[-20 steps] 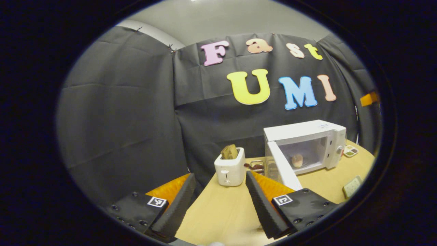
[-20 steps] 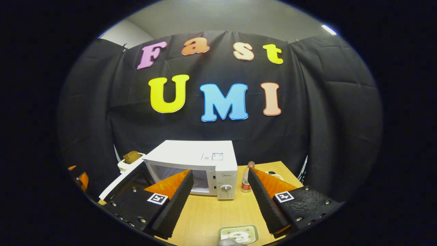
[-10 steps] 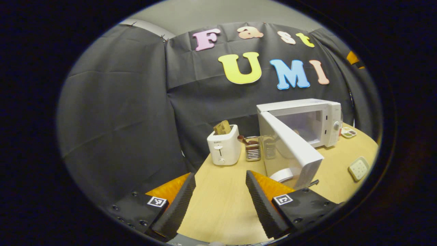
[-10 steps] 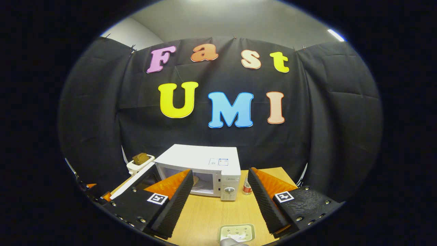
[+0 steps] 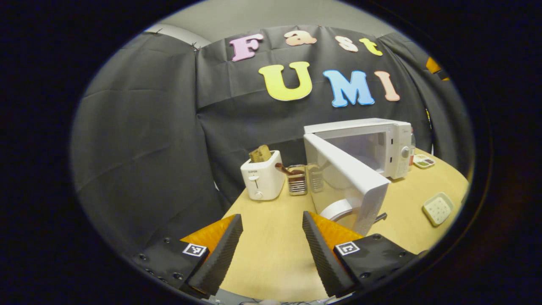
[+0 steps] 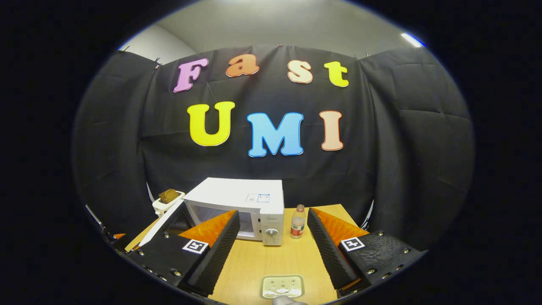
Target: Open the microwave oven with the left hand, put the food in, and close the microwave oven.
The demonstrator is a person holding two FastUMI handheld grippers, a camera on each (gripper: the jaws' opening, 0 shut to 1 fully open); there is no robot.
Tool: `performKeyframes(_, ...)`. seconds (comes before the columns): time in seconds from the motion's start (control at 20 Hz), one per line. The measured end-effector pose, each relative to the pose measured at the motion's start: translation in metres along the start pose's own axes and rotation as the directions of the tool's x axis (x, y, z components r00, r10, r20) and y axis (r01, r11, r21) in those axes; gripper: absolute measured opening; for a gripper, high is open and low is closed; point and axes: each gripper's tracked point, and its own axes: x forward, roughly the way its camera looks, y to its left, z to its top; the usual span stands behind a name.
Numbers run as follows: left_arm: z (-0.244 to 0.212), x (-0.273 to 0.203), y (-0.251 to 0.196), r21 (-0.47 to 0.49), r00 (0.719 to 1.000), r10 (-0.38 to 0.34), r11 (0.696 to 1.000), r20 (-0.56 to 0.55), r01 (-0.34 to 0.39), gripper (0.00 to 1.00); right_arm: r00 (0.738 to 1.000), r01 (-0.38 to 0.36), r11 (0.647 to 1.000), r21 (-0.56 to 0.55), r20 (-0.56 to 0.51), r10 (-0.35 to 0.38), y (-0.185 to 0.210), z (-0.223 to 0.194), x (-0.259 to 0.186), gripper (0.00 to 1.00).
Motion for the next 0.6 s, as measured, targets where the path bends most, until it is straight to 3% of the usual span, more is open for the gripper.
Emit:
performKeyframes(0.25, 0.014, -0.013, -0.087, -0.003, 0.996, -0.088, 0.996, 0.012, 0.088, 0.94, 1.0, 0.023, 1.0, -0.012, -0.016, -0.023, -0.045, -0.002, -0.003, 0.98)
performKeyframes(0.3, 0.018, -0.013, -0.105, -0.002, 0.994, -0.107, 0.994, 0.013, 0.107, 0.94, 0.999, 0.031, 0.999, -0.017, -0.02, -0.032, -0.057, -0.002, -0.002, 0.93)
performKeyframes(0.5, 0.035, -0.009, -0.175, 0.003, 0.984, -0.174, 0.985, 0.033, 0.174, 0.94, 0.999, 0.049, 0.999, -0.004, -0.018, -0.05, -0.092, -0.001, -0.005, 0.98)
performKeyframes(0.6, 0.043, 0.001, -0.206, 0.011, 0.978, -0.206, 0.979, 0.041, 0.206, 0.94, 0.998, 0.064, 0.998, -0.011, -0.017, -0.064, -0.11, 0.0, -0.008, 0.93)
